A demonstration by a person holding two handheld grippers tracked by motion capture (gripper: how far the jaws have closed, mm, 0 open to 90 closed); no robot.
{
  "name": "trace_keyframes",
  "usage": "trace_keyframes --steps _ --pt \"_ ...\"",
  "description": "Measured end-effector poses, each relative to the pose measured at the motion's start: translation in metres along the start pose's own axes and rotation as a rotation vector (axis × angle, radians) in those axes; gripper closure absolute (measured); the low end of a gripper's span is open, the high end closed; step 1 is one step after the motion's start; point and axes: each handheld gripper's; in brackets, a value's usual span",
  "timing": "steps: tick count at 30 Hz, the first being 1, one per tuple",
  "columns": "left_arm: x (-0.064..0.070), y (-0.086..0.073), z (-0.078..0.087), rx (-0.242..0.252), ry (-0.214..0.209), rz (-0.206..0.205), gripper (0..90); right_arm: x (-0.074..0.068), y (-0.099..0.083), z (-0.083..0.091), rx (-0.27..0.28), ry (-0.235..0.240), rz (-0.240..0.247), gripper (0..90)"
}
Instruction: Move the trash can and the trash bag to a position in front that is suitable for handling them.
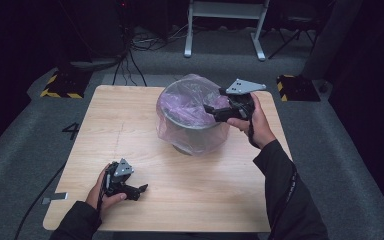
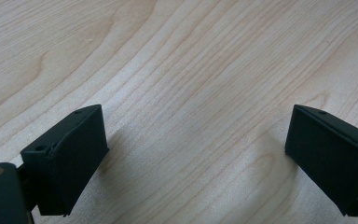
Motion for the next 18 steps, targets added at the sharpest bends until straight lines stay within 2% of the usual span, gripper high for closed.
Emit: trace_keyframes --steps 4,12,18 --pt "0.0 0.0 0.0 0.0 0.0 0.0 5.4 -0.001 0.003 -0.011 -0.016 0.009 0.005 18.7" --pt "-0.001 0.0 0.0 0.001 -0.003 -0.005 5.3 0.005 0.01 -0.014 -0.012 0.011 -0.011 19.2" --pt "-0.001 0.0 0.0 -0.002 -0.006 -0.006 5.3 0.01 0.013 -0.026 -0.044 0.004 -0.027 19.6"
Point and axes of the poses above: each handheld gripper's, and its own axes: z roughly backward along the jaws, y roughly out of its top, x roughly to its right, and after that the axes turned 2 degrees about -x, right-handed
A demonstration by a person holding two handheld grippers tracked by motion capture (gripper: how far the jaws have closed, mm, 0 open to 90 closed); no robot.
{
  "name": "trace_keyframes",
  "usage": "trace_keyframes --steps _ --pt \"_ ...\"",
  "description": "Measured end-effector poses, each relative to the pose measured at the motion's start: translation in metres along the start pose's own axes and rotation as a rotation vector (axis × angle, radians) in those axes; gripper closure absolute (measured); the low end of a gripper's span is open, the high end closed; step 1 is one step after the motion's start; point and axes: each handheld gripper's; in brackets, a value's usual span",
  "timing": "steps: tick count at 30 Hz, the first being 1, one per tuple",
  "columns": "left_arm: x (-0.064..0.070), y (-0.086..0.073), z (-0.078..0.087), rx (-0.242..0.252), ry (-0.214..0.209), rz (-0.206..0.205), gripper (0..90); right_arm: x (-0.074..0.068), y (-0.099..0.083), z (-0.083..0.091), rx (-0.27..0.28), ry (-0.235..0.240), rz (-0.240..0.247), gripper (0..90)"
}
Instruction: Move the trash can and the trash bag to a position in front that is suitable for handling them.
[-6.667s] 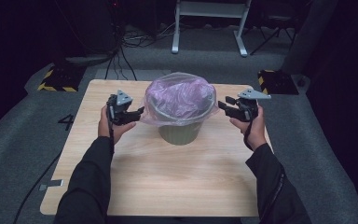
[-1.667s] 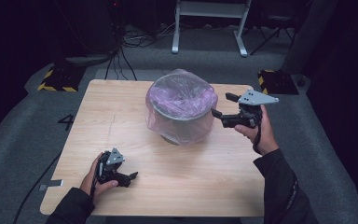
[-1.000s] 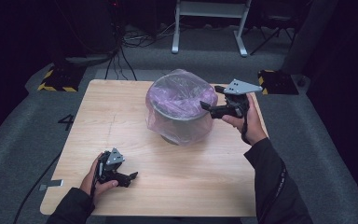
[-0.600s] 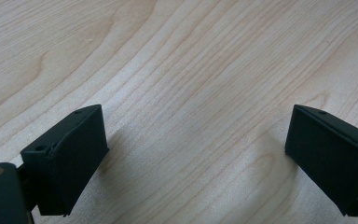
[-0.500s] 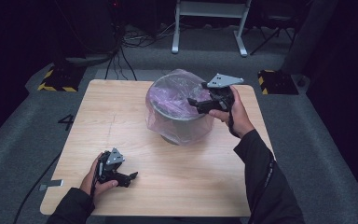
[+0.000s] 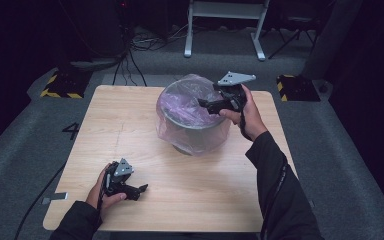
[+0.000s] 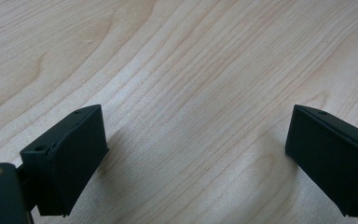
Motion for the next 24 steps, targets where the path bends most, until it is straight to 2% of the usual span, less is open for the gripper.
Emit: trace_keyframes --steps 10,14,17,21,24 --pt "0.0 0.0 0.0 0.003 0.002 0.0 5.3 0.003 0.0 -0.012 -0.042 0.013 -0.014 19.7" --pt "0.0 0.0 0.0 0.003 0.002 0.001 5.3 0.003 0.002 -0.014 -0.075 0.02 -0.007 20.3" --pt "0.0 0.0 0.0 0.0 0.001 -0.001 5.3 0.004 0.002 -0.018 -0.127 0.031 -0.011 20.6" --pt "0.0 0.0 0.0 0.002 0.001 0.001 5.3 0.004 0.002 -0.021 -0.15 0.039 -0.011 20.7" --pt "0.0 0.0 0.0 0.001 0.001 -0.001 5.4 0.005 0.003 -0.024 -0.188 0.045 -0.013 20.7"
Point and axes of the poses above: each handheld gripper's, and its own axes: z roughly backward along the jaws, y roughly out of its top, x roughly to its right, and after that the axes turned 2 degrees about -x, right-handed
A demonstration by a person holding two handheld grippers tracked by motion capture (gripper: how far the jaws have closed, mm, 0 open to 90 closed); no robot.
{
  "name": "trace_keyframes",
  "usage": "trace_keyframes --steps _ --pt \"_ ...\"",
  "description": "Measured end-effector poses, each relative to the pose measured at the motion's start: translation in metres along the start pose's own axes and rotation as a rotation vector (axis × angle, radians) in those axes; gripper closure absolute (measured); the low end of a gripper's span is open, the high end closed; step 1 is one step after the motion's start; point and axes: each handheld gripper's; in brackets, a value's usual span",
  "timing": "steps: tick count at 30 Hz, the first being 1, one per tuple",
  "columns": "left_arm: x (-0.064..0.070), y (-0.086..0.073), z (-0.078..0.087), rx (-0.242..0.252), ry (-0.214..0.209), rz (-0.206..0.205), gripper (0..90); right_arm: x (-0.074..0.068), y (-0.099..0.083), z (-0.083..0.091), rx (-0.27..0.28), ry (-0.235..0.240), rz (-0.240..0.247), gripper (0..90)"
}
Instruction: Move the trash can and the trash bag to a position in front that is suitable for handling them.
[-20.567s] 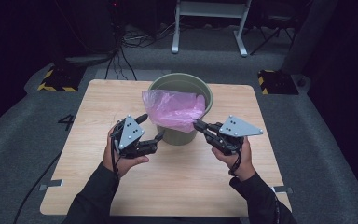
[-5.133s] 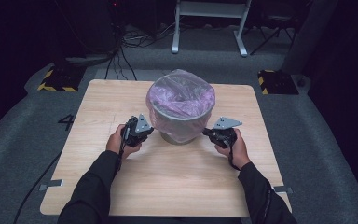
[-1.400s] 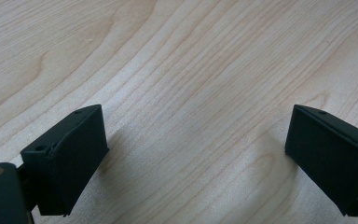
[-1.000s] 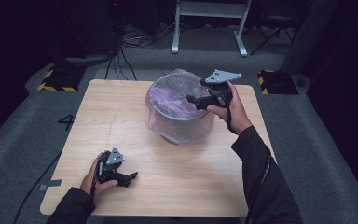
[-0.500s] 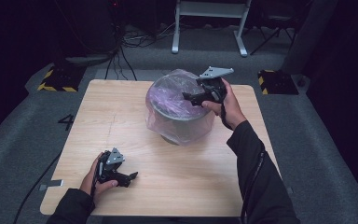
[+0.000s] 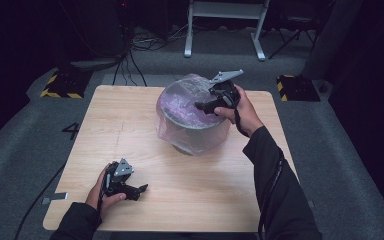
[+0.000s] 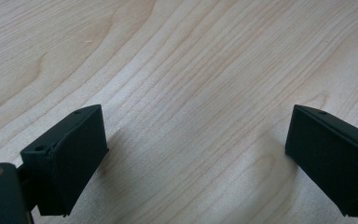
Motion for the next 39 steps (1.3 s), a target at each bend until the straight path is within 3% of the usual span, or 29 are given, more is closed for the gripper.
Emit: trace_keyframes --steps 6,14,26,39 --pt "0.0 0.0 0.0 0.004 -0.003 0.004 5.8 0.001 0.003 -0.005 -0.078 0.029 0.015 20.8" --pt "0.0 0.0 0.0 0.004 -0.002 0.004 5.8 0.001 0.006 -0.011 -0.142 0.041 0.035 20.7" --pt "0.0 0.0 0.0 0.003 -0.004 0.004 5.8 -0.004 0.011 -0.021 -0.264 0.042 0.123 19.3" --pt "0.0 -0.001 0.0 0.005 0.0 0.003 6.0 -0.006 0.014 -0.027 -0.337 0.059 0.132 19.8"
Point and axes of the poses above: each handheld gripper's, and its own axes: z roughly backward along the jaws, y roughly out of its top, x roughly to its right, and after that the axes turned 2 degrees about -x, right-handed
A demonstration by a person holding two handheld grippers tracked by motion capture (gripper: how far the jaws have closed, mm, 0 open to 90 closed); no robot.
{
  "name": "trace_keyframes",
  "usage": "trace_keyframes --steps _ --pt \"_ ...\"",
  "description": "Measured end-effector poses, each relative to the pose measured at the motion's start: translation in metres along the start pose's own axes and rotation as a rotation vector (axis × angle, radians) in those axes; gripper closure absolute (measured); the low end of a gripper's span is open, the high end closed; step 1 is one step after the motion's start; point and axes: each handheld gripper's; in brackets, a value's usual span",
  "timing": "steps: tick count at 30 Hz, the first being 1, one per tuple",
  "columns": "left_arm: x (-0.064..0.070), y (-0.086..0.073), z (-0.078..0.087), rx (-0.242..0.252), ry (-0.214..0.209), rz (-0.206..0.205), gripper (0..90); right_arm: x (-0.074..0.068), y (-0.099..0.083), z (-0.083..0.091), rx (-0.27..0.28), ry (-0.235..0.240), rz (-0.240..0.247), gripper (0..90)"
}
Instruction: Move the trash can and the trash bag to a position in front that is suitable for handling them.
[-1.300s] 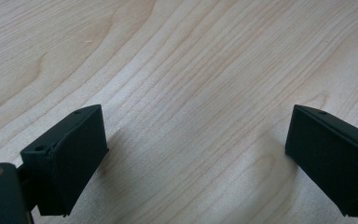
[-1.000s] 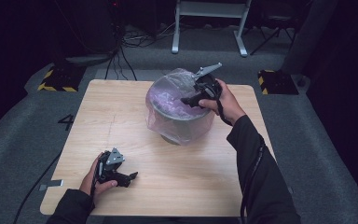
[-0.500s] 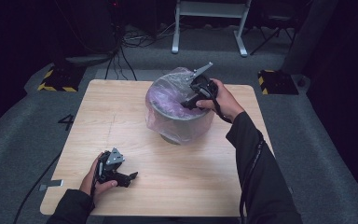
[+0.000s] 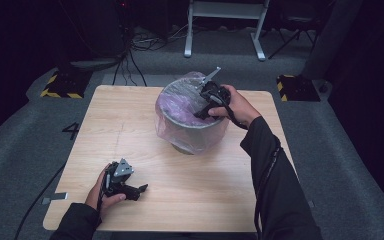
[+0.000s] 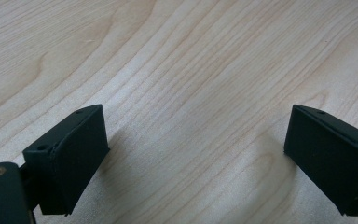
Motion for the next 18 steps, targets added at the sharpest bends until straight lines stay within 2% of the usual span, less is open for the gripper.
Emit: trace_keyframes --steps 18 --pt "0.0001 0.0 0.0001 0.0 0.001 -0.001 6.1 -0.0013 0.0056 -0.0056 -0.074 -0.006 0.02 19.9"
Point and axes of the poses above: each handheld gripper's, and its own axes: z roughly backward along the jaws, y roughly out of its top, x roughly to its right, and after that the axes turned 2 degrees about -x, right-handed
